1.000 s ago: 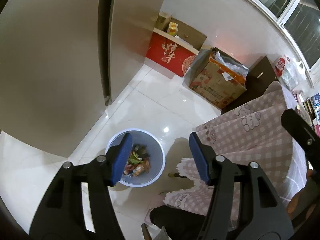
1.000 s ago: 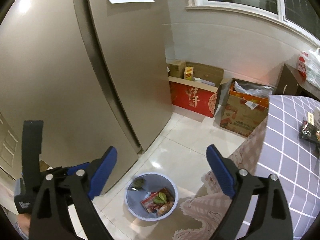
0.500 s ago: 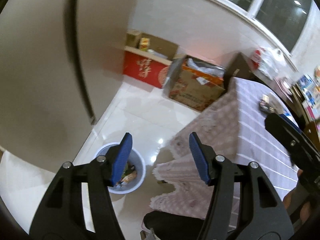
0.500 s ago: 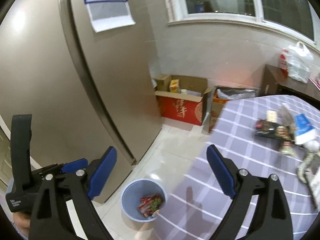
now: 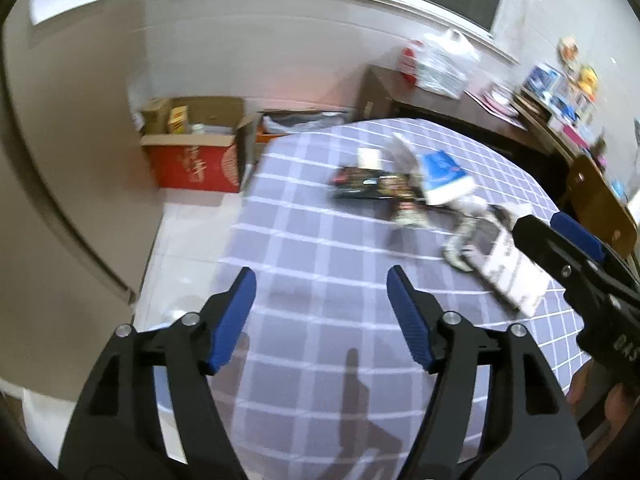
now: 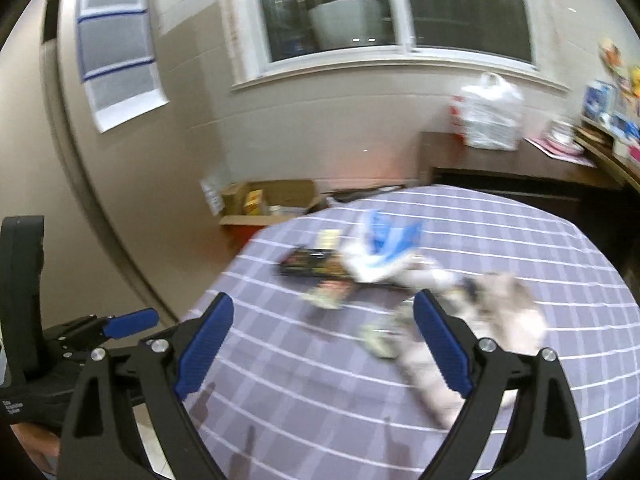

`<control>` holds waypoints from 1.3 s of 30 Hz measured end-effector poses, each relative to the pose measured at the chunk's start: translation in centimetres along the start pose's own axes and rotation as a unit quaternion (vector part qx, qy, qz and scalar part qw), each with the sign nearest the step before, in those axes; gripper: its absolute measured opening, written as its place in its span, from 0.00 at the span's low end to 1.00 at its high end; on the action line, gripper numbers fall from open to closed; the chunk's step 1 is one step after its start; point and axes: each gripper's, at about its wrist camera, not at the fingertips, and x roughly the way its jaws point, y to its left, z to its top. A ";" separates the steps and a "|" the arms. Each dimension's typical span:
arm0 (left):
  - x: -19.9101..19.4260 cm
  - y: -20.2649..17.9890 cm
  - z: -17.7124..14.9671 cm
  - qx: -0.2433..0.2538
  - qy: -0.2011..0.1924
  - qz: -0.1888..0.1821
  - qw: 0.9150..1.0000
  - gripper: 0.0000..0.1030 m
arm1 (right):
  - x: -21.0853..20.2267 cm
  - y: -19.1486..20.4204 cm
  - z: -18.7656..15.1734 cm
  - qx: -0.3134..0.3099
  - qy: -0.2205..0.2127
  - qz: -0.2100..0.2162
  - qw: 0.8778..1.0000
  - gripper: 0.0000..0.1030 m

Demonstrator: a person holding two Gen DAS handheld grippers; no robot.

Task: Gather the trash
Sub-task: 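Grasp the red-white snack wrapper with the left gripper while the right grasps the brown paper bag, then carry the snack wrapper and paper bag over the bin and open both grippers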

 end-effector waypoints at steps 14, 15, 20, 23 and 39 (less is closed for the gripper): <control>7.8 -6.5 3.2 0.032 0.026 0.005 0.999 0.66 | 3.5 -12.9 -1.2 0.076 0.065 -0.060 0.993 0.65; 8.2 -6.6 3.5 0.030 0.026 0.003 0.999 0.64 | 3.9 -12.9 -1.1 0.074 0.067 -0.057 0.993 0.63; 10.4 -6.9 3.9 0.033 0.048 -0.004 0.998 0.32 | 5.4 -12.4 -1.0 0.063 0.076 -0.050 0.994 0.48; 10.3 -6.8 3.8 0.031 0.037 -0.007 0.999 0.29 | 6.1 -12.3 -1.1 0.060 0.082 -0.046 0.994 0.36; 2.5 -6.6 1.3 0.024 -0.018 -0.062 0.998 0.11 | 0.4 -9.1 0.7 0.025 0.017 -0.051 0.998 0.06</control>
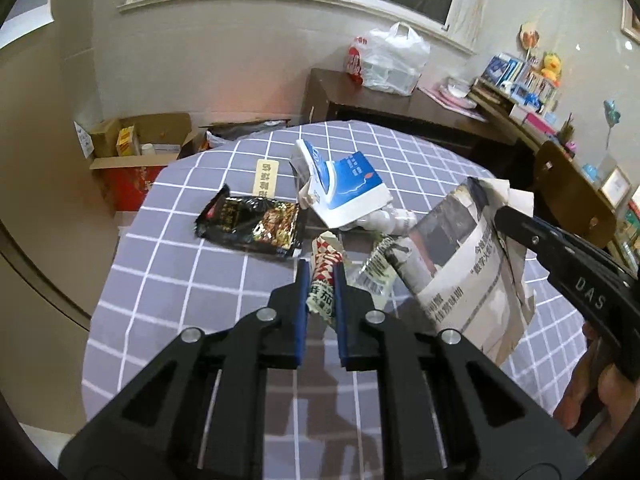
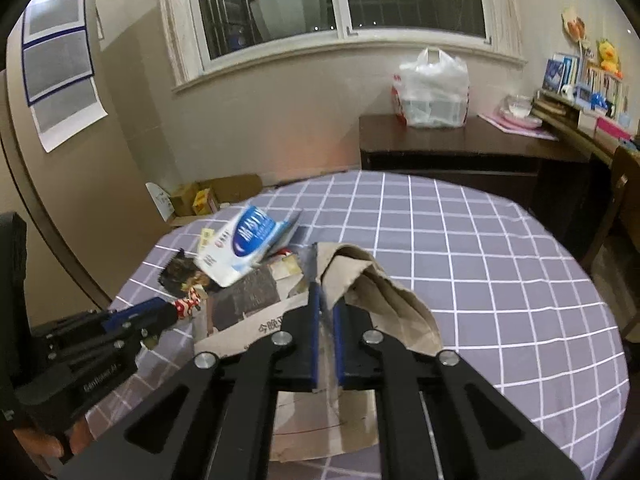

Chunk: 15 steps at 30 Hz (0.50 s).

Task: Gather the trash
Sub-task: 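Carry the snack wrapper and paper bag over the bin and open both grippers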

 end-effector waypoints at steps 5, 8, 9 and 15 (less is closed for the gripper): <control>-4.1 1.8 -0.9 -0.023 -0.029 -0.006 0.999 0.11 | -2.7 2.6 0.1 -0.016 -0.013 0.011 1.000 0.06; -6.6 3.4 -1.6 -0.032 -0.047 0.002 0.998 0.11 | -3.8 4.6 0.1 -0.028 -0.018 0.019 0.999 0.06; -7.6 4.1 -2.0 -0.037 -0.053 0.005 0.998 0.11 | -4.2 5.7 0.2 -0.035 -0.020 0.024 0.999 0.06; -11.8 9.5 -4.3 -0.069 -0.074 0.034 0.994 0.11 | -5.2 12.2 0.0 -0.066 -0.018 0.065 0.996 0.06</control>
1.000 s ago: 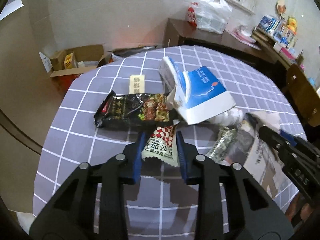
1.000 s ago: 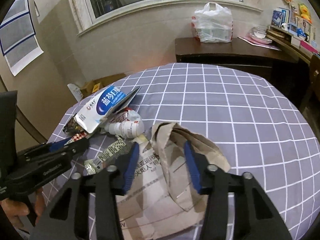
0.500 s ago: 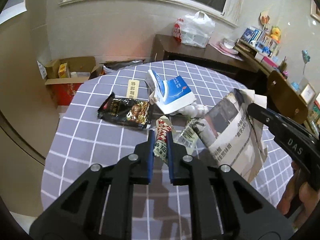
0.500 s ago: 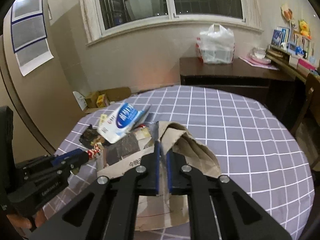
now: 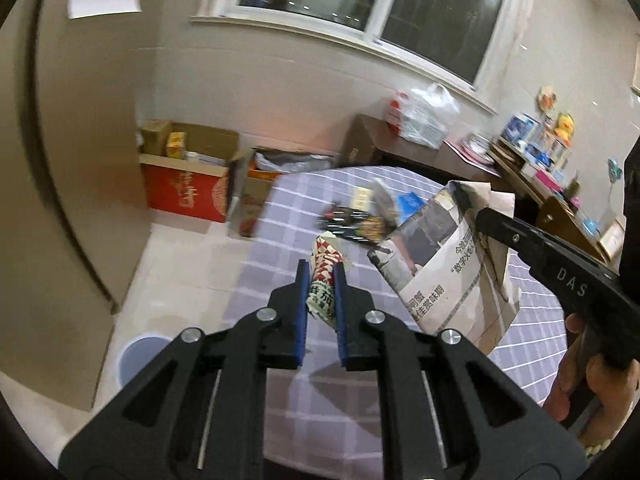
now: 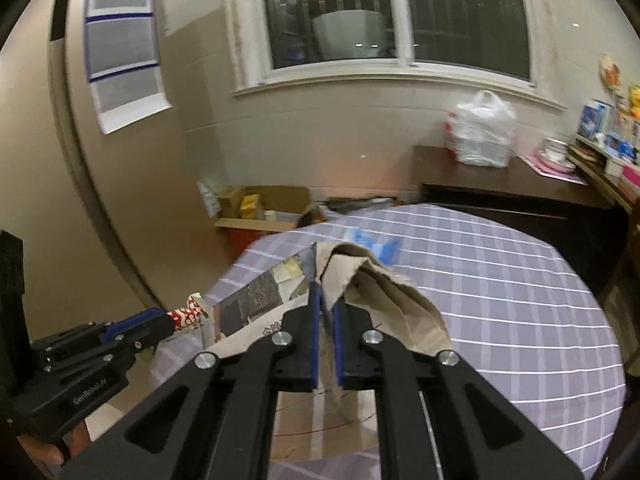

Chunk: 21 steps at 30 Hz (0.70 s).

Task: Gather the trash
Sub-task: 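Carry the snack wrapper and paper bag over the bin and open both grippers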

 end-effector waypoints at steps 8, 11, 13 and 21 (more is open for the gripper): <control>-3.4 10.5 -2.0 -0.052 -0.008 0.072 0.996 0.11 | 2.9 12.0 -0.2 -0.065 0.017 0.055 0.996 0.06; -4.0 15.1 -3.2 -0.084 0.001 0.097 0.992 0.11 | 4.8 16.6 -1.0 -0.083 0.034 0.081 0.993 0.06; -4.2 17.9 -4.1 -0.107 0.009 0.111 0.988 0.11 | 6.3 20.2 -1.9 -0.102 0.044 0.096 0.989 0.06; -1.9 24.4 -6.4 -0.148 0.058 0.131 0.979 0.11 | 11.0 28.6 -4.7 -0.144 0.069 0.123 0.979 0.06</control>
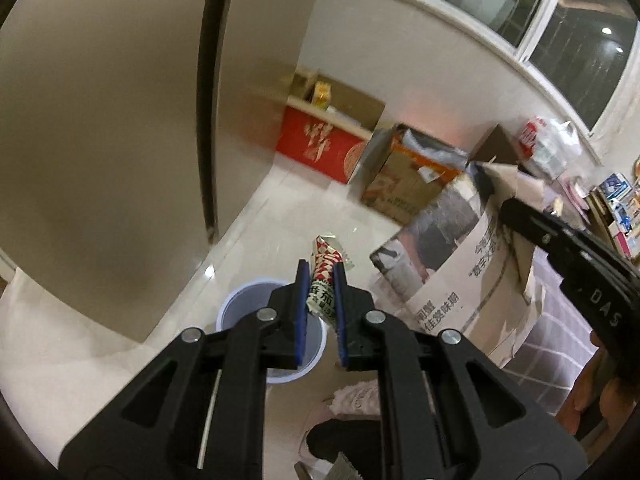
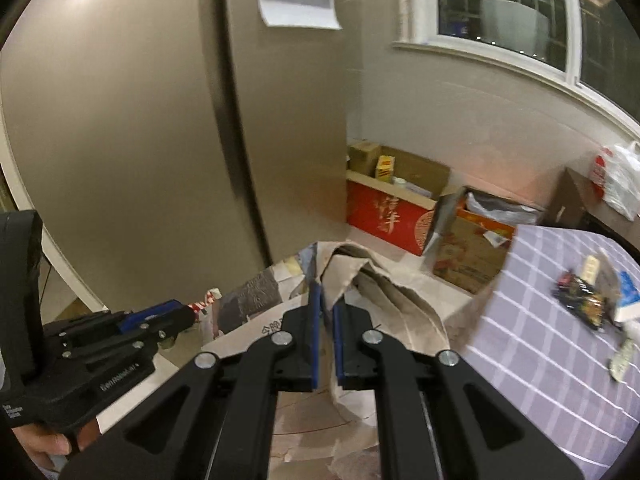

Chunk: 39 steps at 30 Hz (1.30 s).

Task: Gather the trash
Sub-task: 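Carry the snack wrapper and paper bag over the bin and open both grippers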

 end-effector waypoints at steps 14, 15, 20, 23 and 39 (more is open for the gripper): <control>6.4 1.2 0.7 -0.015 0.062 0.012 0.998 0.51 | 5.4 -0.9 -1.2 -0.001 0.018 -0.036 0.999 0.06; 6.4 1.4 0.6 -0.014 0.062 0.012 0.998 0.51 | 5.8 -0.9 -1.3 0.001 0.023 -0.036 0.999 0.06; 6.4 2.7 0.5 -0.034 0.061 0.005 0.998 0.51 | 7.3 -0.4 -1.2 -0.014 0.028 -0.044 0.999 0.06; 6.3 3.1 0.6 -0.035 0.058 0.009 0.998 0.51 | 8.4 0.0 -1.3 -0.018 0.038 -0.042 0.998 0.06; 5.9 5.5 0.9 -0.055 0.058 0.032 0.996 0.51 | 13.9 1.4 -1.1 -0.036 0.077 -0.032 0.996 0.62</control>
